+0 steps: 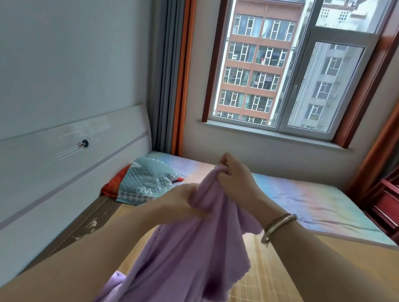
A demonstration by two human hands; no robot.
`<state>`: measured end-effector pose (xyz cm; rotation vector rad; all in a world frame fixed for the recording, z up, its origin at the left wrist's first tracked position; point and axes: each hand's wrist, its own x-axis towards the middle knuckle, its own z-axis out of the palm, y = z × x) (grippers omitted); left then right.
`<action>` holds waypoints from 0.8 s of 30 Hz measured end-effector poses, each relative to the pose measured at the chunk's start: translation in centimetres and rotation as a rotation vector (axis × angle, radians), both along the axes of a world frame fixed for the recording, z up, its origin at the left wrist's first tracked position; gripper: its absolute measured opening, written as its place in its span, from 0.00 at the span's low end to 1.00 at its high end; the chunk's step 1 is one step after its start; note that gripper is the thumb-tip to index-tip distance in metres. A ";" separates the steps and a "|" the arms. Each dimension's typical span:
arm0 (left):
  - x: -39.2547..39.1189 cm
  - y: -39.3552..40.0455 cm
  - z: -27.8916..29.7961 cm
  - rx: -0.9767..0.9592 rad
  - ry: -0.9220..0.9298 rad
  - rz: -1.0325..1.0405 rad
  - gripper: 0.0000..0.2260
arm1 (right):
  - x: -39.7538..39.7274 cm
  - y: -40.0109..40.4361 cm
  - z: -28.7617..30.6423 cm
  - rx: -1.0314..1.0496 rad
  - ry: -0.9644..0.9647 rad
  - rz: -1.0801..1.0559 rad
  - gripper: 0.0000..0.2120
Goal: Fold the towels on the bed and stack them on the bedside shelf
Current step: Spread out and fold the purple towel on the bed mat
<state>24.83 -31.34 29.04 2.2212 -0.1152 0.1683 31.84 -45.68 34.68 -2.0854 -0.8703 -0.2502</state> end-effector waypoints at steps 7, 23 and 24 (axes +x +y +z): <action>-0.8 7.8 -3.3 0.207 0.086 0.310 0.20 | 0.3 -0.2 1.2 -0.001 0.045 0.013 0.04; 0.8 13.5 -7.9 0.826 0.298 0.392 0.05 | 4.3 -2.9 -10.1 -0.901 0.233 -0.401 0.15; 1.3 13.8 -8.8 0.749 0.336 0.411 0.07 | 4.8 -2.7 -10.9 -0.952 0.236 -0.405 0.17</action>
